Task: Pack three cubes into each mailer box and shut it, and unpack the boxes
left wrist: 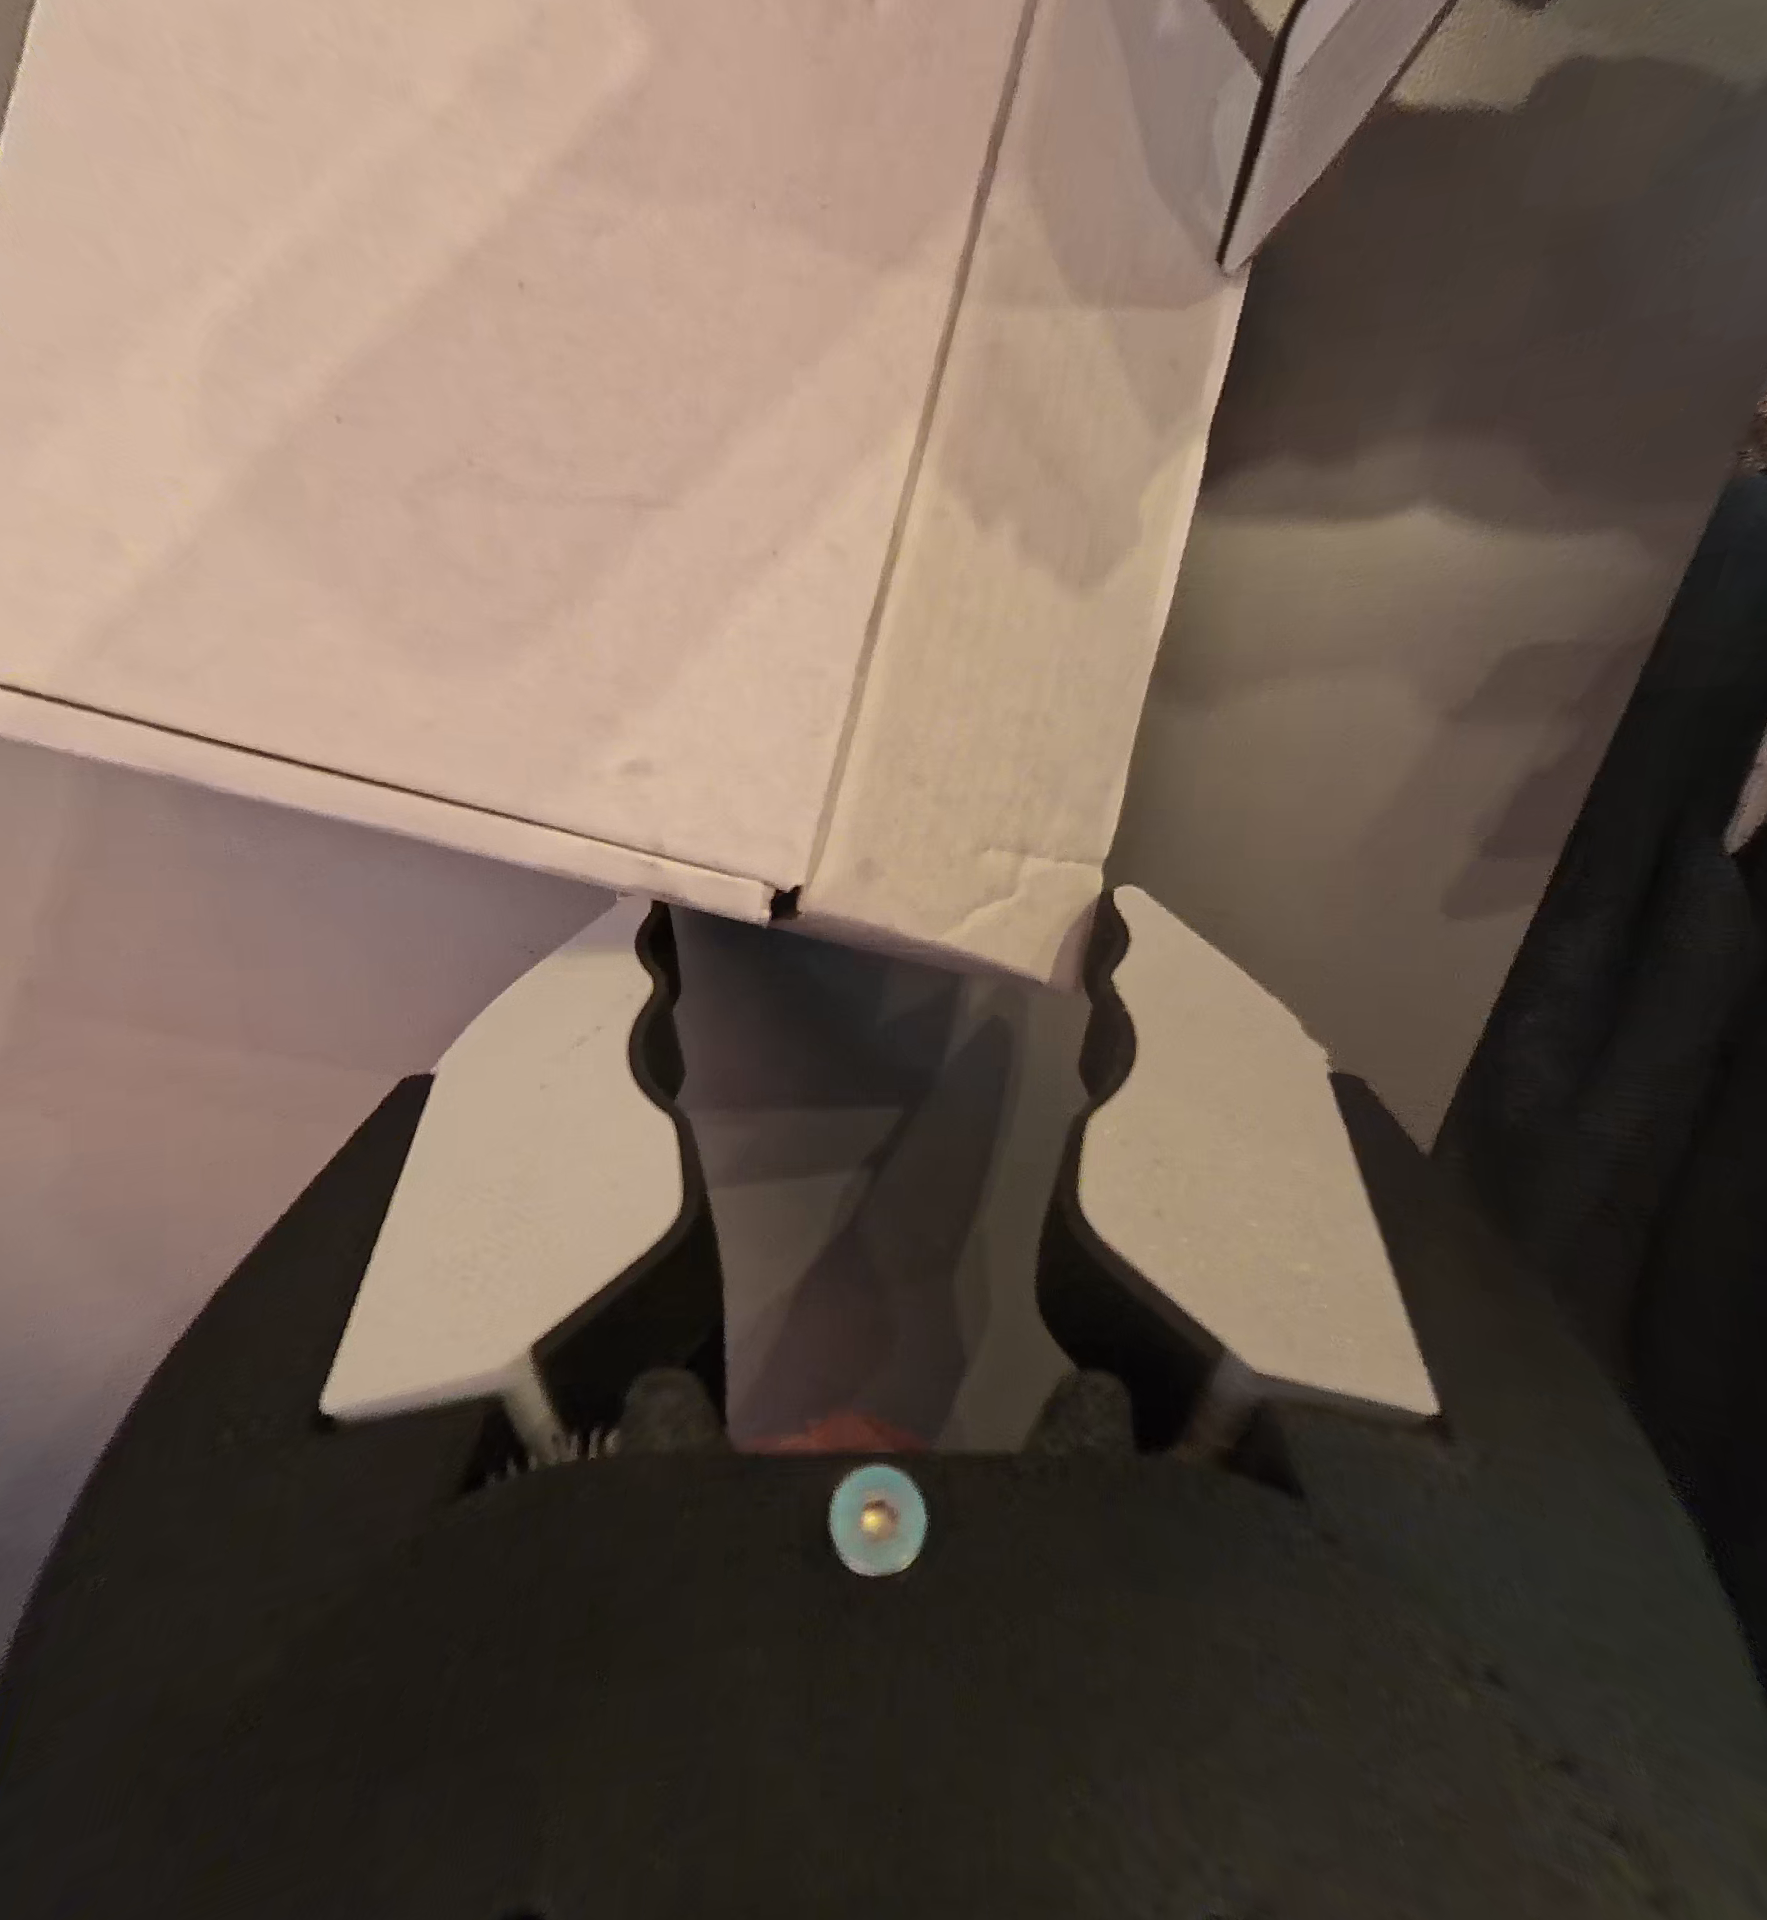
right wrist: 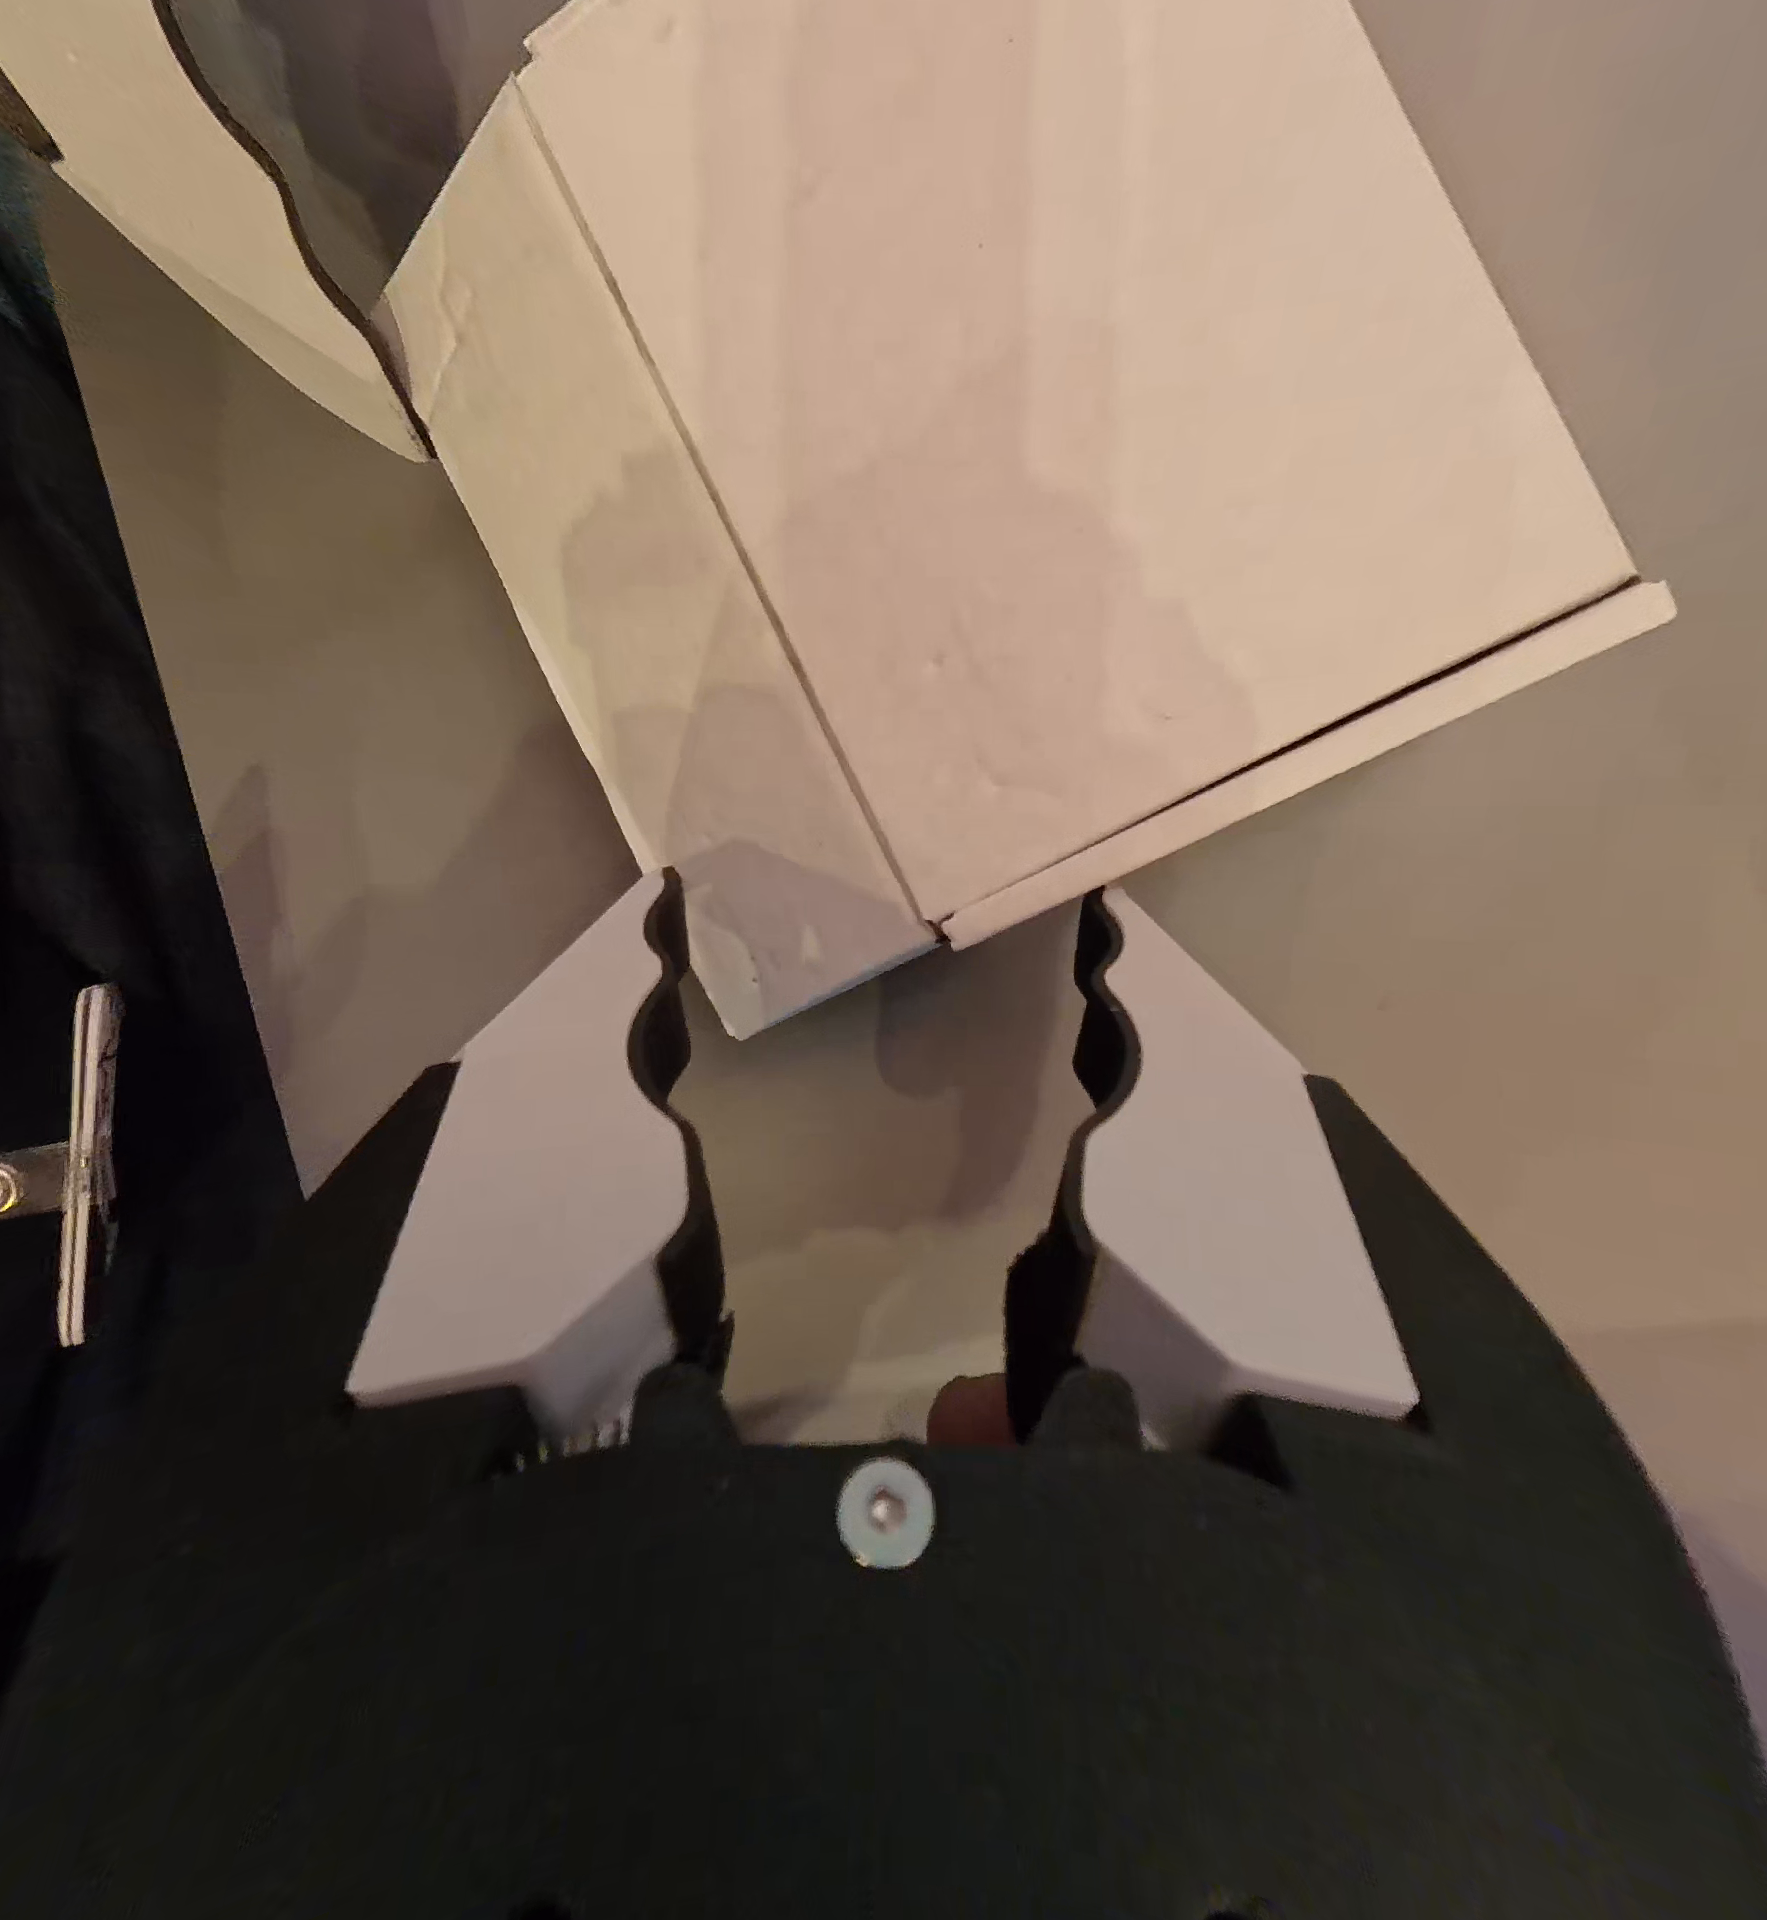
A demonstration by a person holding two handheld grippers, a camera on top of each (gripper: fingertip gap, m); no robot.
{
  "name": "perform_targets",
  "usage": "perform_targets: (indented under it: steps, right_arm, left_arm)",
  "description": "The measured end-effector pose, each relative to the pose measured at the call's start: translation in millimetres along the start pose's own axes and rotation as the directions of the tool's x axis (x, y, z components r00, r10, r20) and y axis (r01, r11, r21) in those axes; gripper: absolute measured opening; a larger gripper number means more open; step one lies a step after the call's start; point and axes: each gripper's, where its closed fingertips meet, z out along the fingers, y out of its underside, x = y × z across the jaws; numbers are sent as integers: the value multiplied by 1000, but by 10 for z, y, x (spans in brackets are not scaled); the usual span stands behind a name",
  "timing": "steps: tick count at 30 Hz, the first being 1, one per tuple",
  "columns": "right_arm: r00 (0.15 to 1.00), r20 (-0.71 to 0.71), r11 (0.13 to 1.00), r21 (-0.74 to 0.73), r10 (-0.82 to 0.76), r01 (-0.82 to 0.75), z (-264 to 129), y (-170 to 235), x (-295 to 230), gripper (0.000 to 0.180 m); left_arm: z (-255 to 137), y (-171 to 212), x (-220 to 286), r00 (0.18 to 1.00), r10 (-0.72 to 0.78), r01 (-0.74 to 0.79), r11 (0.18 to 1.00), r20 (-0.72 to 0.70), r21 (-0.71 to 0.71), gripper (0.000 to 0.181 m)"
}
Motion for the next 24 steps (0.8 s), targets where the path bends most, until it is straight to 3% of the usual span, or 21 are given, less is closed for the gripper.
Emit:
perform_targets:
  steps: [13, 24]
  right_arm:
    - [1000, -4, 996, -87, -14, 14, 4, 8, 78, 59]
    - [1000, 7, 995, -98, -4, 5, -1, 6, 133, 60]
  left_arm:
    - [32, -6, -73, 995, 88, -87, 996, 46, -22, 72]
    - [36, -49, -52, 999, 31, -32, 999, 34, 36, 73]
